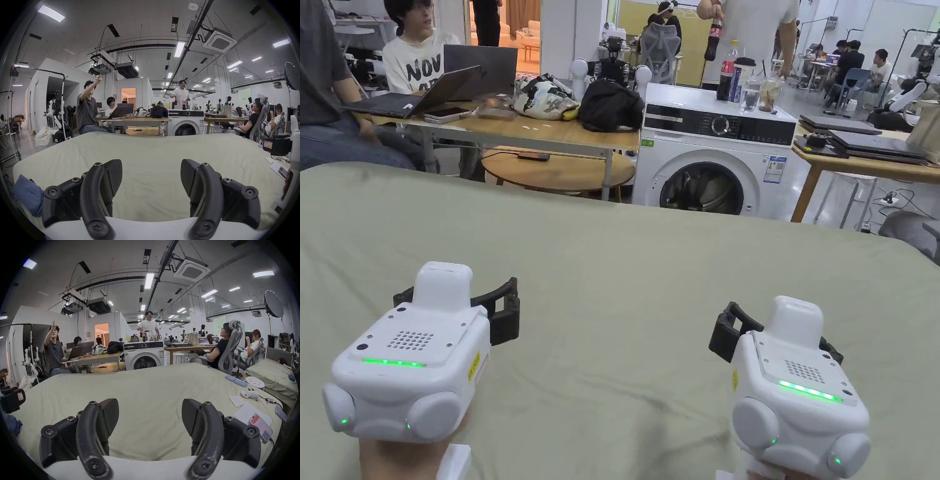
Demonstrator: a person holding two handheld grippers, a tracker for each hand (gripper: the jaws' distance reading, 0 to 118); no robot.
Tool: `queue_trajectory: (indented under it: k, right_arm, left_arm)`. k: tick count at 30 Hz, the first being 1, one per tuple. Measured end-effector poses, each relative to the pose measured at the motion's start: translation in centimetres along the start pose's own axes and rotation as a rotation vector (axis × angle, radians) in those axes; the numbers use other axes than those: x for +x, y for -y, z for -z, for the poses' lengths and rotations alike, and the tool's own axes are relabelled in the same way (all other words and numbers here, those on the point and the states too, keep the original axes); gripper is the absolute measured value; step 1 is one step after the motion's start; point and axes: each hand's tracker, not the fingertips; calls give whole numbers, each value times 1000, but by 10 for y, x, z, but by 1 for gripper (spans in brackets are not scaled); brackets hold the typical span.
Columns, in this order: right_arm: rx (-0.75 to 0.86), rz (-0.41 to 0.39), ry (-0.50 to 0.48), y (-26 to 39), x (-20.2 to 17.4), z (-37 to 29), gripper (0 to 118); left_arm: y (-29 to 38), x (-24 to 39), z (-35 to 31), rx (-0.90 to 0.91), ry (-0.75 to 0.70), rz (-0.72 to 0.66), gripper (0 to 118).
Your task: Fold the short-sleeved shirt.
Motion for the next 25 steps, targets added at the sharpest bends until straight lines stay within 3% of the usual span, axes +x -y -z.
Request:
queue_trajectory:
  k: [5, 14, 21, 25]
  right_arm:
    - [-10, -6, 45, -1, -4, -2, 82]
    - [0, -18, -33, 1, 2, -1, 82]
    - [-56, -26, -40, -1, 1, 7, 82]
    - [-33, -72, -7, 5, -3, 16, 82]
  left_arm:
    - [1, 1, 1, -10, 9, 13, 75]
    - [3, 3, 1, -14, 22, 35, 75]
    - [0, 1, 4, -17, 32, 14, 75]
    - [1, 0, 6, -19, 29, 17, 75]
